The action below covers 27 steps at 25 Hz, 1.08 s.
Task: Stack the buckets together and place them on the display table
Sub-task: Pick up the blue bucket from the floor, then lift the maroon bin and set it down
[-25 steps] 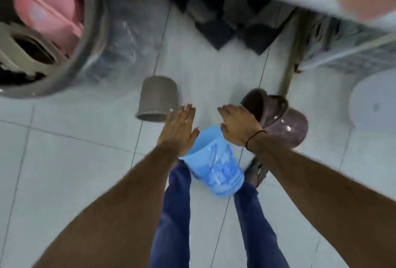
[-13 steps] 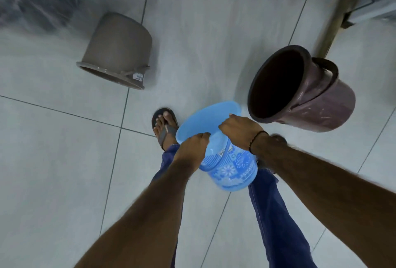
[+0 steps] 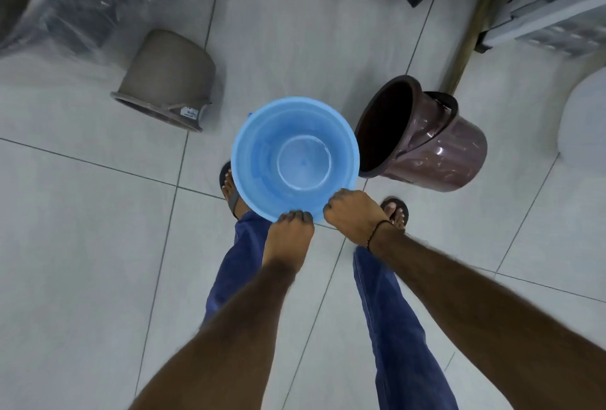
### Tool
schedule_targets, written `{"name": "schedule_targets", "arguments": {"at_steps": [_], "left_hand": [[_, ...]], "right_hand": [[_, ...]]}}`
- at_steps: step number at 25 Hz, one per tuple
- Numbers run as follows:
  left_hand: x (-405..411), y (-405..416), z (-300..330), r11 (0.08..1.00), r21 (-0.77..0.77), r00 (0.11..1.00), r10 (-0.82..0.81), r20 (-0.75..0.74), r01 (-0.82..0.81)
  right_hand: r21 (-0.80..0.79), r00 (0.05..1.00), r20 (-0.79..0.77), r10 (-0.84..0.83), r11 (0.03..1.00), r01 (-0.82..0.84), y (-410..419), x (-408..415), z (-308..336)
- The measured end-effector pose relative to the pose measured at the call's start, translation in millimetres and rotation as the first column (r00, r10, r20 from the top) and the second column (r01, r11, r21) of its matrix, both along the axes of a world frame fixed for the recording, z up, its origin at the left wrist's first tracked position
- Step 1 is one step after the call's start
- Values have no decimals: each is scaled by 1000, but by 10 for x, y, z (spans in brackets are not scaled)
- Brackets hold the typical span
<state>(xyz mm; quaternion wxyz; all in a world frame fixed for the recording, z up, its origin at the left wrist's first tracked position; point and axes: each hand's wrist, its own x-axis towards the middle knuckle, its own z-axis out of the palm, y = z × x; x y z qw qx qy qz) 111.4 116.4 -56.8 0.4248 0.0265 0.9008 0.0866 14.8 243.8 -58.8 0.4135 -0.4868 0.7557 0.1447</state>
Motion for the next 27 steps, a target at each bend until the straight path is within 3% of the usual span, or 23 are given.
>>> {"name": "schedule_targets", "arguments": {"at_steps": [5,9,12,14,16,19,24,27], "left_hand": [[192,303,-422,995,-96,999,7,-37,-11],[289,367,-461,995,-65,993,64,-96,-71],[108,466,-206,990,32,968,142,-207,-138],[-106,688,-51,963,203,934,229,-275,-176],[-429,975,0,903,365,907,330,-260,-225],[-879,1413,-156,712,491,802,595,-44,-502],[-1278,1897,-743,478,394,551,829,94,-785],[-1243,1878,-1005,477,391,560,818,129,-787]], "right_hand": [[-13,998,16,58,998,-58,237,218,-489],[-112,991,-87,100,988,-109,392,275,-545],[-168,974,-204,98,977,-134,544,-29,-264],[-140,960,-280,32,987,-73,676,-374,-61],[-83,946,-322,-20,996,-7,823,-783,49],[-2,929,-370,4,1000,-5,916,-1343,-14],[200,912,-276,305,946,-256,924,-1961,-548],[246,924,-192,332,927,-282,977,-2047,-646]]}}
